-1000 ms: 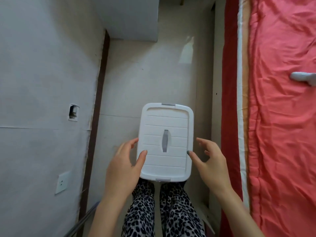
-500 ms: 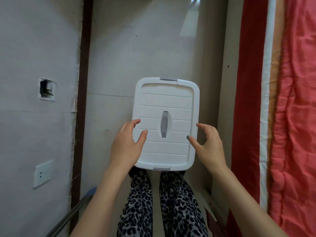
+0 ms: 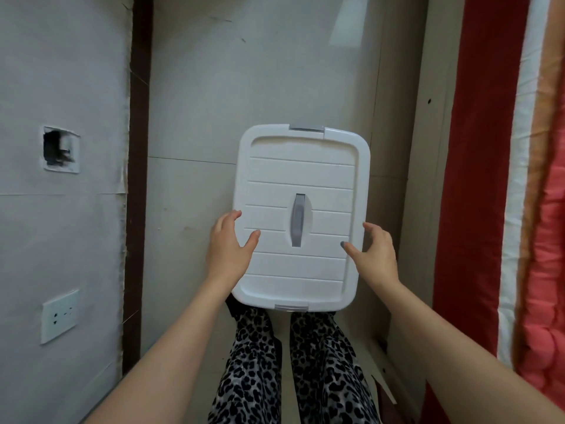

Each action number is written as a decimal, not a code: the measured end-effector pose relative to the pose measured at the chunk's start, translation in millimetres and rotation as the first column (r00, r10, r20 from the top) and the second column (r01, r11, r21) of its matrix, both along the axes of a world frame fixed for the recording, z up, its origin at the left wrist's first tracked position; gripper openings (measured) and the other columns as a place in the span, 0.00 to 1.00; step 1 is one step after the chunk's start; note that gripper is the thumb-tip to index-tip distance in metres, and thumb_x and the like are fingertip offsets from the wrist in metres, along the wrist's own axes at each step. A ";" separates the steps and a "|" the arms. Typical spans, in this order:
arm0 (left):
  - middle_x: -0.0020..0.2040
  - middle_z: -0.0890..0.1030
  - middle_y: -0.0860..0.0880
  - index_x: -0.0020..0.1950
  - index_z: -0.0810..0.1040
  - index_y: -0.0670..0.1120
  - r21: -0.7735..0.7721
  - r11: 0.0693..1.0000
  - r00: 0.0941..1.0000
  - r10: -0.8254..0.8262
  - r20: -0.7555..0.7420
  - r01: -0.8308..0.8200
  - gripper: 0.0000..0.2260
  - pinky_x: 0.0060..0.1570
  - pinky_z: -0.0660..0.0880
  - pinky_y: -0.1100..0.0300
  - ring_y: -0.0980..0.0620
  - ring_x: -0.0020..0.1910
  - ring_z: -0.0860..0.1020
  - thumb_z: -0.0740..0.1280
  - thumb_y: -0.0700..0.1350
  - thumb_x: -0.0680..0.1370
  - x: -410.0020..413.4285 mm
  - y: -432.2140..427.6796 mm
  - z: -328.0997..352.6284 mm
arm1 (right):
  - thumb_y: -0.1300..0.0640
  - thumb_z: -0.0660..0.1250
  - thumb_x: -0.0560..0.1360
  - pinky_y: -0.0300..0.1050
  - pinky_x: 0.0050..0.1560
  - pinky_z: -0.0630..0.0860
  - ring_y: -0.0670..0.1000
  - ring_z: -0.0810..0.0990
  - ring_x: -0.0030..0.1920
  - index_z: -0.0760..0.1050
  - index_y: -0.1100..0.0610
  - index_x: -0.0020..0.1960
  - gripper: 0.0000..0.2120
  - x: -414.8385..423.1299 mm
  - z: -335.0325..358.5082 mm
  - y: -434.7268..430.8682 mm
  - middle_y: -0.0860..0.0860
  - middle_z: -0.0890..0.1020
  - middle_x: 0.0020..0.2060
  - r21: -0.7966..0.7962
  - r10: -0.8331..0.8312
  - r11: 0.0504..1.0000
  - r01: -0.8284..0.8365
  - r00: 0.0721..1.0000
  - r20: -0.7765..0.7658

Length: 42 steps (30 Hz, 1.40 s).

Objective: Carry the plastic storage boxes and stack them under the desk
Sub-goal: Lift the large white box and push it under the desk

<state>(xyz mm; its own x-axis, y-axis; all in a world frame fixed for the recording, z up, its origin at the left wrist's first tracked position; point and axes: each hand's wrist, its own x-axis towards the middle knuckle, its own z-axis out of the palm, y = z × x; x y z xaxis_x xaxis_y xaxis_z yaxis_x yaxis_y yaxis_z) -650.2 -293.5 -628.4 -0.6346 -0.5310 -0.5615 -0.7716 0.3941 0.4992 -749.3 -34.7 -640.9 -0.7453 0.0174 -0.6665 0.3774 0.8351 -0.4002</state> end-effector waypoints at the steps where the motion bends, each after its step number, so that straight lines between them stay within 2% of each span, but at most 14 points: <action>1: 0.70 0.69 0.49 0.71 0.67 0.46 0.000 1.000 1.000 -0.009 0.015 0.009 0.25 0.61 0.60 0.63 0.51 0.70 0.65 0.68 0.53 0.76 0.8 -1.6 -6.8 | 0.45 0.73 0.70 0.46 0.59 0.70 0.52 0.71 0.66 0.65 0.51 0.71 0.33 -1.8 -7.1 2.4 0.50 0.69 0.69 0.005 -0.027 1.000 0.027 0.999 0.019; 5: 0.71 0.67 0.48 0.73 0.65 0.45 0.009 1.000 0.997 -0.005 0.075 0.004 0.28 0.65 0.61 0.59 0.50 0.72 0.62 0.68 0.53 0.76 3.7 -5.5 -34.8 | 0.44 0.74 0.68 0.50 0.61 0.71 0.54 0.72 0.66 0.63 0.54 0.72 0.38 -8.1 -34.5 10.9 0.52 0.69 0.68 0.034 -0.122 0.992 0.120 0.990 0.074; 10: 0.73 0.65 0.46 0.74 0.61 0.43 -0.009 1.000 0.991 0.002 0.134 -0.001 0.33 0.68 0.61 0.53 0.47 0.73 0.61 0.69 0.54 0.75 7.5 -7.5 -73.0 | 0.45 0.76 0.67 0.54 0.62 0.72 0.56 0.71 0.66 0.60 0.54 0.74 0.42 -12.3 -67.7 19.1 0.53 0.68 0.69 0.039 -0.139 0.990 0.135 0.978 0.156; 15: 0.69 0.67 0.43 0.73 0.63 0.41 0.037 0.986 0.979 0.154 0.137 -0.160 0.34 0.68 0.65 0.52 0.44 0.68 0.69 0.72 0.53 0.72 5.9 -8.9 -103.1 | 0.47 0.77 0.65 0.57 0.63 0.73 0.56 0.73 0.65 0.60 0.54 0.74 0.44 -17.2 -93.3 15.5 0.53 0.71 0.67 -0.023 -0.191 0.980 0.199 0.964 0.184; 20: 0.67 0.70 0.43 0.72 0.65 0.42 0.060 0.976 0.969 0.199 0.147 -0.210 0.34 0.68 0.66 0.50 0.44 0.67 0.69 0.73 0.54 0.71 3.1 -12.1 -129.4 | 0.48 0.78 0.65 0.52 0.61 0.72 0.55 0.74 0.63 0.60 0.55 0.72 0.42 -20.4 -111.4 7.9 0.52 0.73 0.64 -0.058 -0.219 0.971 0.232 0.961 0.172; 23: 0.67 0.73 0.44 0.71 0.66 0.43 0.116 0.961 0.961 0.235 0.146 -0.253 0.34 0.66 0.69 0.49 0.45 0.65 0.73 0.74 0.52 0.70 1.6 -13.7 -139.5 | 0.49 0.79 0.64 0.52 0.61 0.72 0.56 0.74 0.62 0.60 0.56 0.71 0.43 -20.4 -119.5 7.3 0.53 0.73 0.63 -0.037 -0.224 0.972 0.233 0.961 0.162; 26: 0.63 0.76 0.42 0.67 0.70 0.41 0.090 0.965 0.956 0.226 0.187 -0.246 0.31 0.62 0.72 0.49 0.43 0.62 0.75 0.75 0.52 0.70 2.1 -17.0 -144.3 | 0.48 0.79 0.63 0.52 0.59 0.73 0.56 0.75 0.60 0.60 0.57 0.69 0.42 -20.8 -122.8 8.1 0.53 0.73 0.61 -0.017 -0.227 0.972 0.233 0.960 0.163; 29: 0.62 0.76 0.39 0.64 0.70 0.37 0.047 0.976 0.949 0.193 0.248 -0.210 0.32 0.61 0.72 0.47 0.40 0.61 0.75 0.76 0.52 0.68 3.8 -19.3 -142.8 | 0.46 0.80 0.62 0.53 0.59 0.74 0.56 0.75 0.59 0.61 0.57 0.68 0.43 -22.3 -120.5 10.4 0.53 0.73 0.61 0.014 -0.221 0.975 0.222 0.959 0.179; 34: 0.62 0.75 0.38 0.64 0.68 0.36 0.042 0.972 0.939 0.210 0.273 -0.229 0.33 0.60 0.73 0.47 0.40 0.61 0.75 0.77 0.52 0.68 14.9 -18.9 -120.7 | 0.46 0.80 0.61 0.56 0.61 0.74 0.57 0.74 0.61 0.60 0.56 0.69 0.44 -19.5 -101.8 10.7 0.55 0.73 0.62 0.009 -0.196 0.980 0.198 0.962 0.188; 42: 0.63 0.75 0.38 0.64 0.69 0.36 0.044 0.978 0.938 0.183 0.293 -0.204 0.32 0.61 0.72 0.48 0.39 0.61 0.75 0.75 0.53 0.70 30.7 -21.2 -41.2 | 0.46 0.81 0.60 0.52 0.57 0.75 0.55 0.76 0.57 0.64 0.57 0.67 0.43 -5.0 -32.3 10.4 0.54 0.75 0.59 -0.028 -0.202 0.978 0.208 0.969 0.141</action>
